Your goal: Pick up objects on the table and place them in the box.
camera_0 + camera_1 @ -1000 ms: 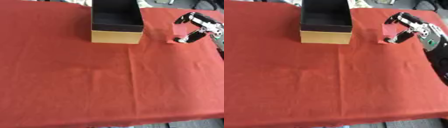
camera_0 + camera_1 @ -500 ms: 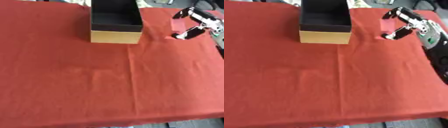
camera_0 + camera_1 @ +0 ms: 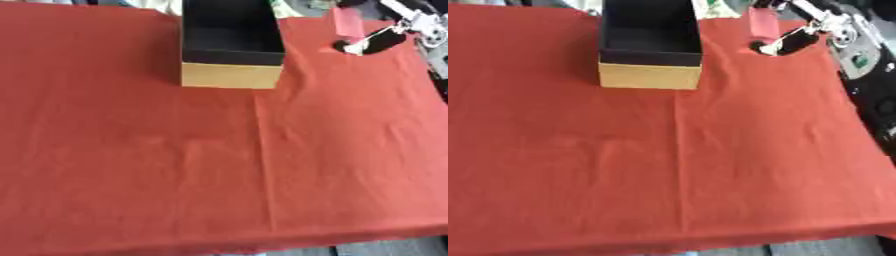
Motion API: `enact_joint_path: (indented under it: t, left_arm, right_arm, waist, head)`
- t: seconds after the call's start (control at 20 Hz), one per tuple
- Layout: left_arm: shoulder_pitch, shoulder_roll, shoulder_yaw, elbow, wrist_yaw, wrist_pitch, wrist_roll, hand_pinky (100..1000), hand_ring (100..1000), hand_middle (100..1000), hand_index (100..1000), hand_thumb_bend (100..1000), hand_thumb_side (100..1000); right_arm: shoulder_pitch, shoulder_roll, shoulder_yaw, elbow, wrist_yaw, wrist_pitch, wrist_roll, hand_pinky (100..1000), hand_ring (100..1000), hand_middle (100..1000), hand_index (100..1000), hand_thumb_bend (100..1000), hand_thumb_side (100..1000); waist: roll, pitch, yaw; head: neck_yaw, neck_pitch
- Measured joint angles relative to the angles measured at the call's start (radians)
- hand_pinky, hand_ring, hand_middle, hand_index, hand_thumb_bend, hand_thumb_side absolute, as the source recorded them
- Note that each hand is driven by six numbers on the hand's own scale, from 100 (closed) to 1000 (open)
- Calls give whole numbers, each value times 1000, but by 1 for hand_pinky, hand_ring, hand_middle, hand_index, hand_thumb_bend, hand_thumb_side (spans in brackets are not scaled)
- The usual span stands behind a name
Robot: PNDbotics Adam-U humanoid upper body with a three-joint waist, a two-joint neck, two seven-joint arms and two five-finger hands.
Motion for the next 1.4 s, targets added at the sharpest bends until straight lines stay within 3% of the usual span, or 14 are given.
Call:
enact_joint_path:
  t: [0.35, 0.95, 1.4]
  left_arm:
    - [0, 0, -3, 0, 2, 2, -5, 807, 880, 835, 924, 100, 320]
    - [-4, -10, -13, 0, 8, 5, -14, 807, 881, 836, 924, 100, 321]
    - [-11, -20, -19, 0, 9, 7, -22, 807, 882, 836, 925, 100, 319]
  right_arm:
    - [-53, 6, 16, -15, -18, 1, 18, 808, 822, 420, 690, 378, 100]
    - [-159, 88, 52, 14, 12, -10, 54, 810, 823, 432, 702, 361, 100]
    - [-202, 151, 57, 83, 84, -11, 0, 805, 827, 465, 742, 357, 100]
  waist:
    - [-4, -4, 12]
    - [-1, -9, 26]
    - [0, -5, 58]
  head:
    - [-3, 0]
    - [-19, 0]
    - [-37, 0]
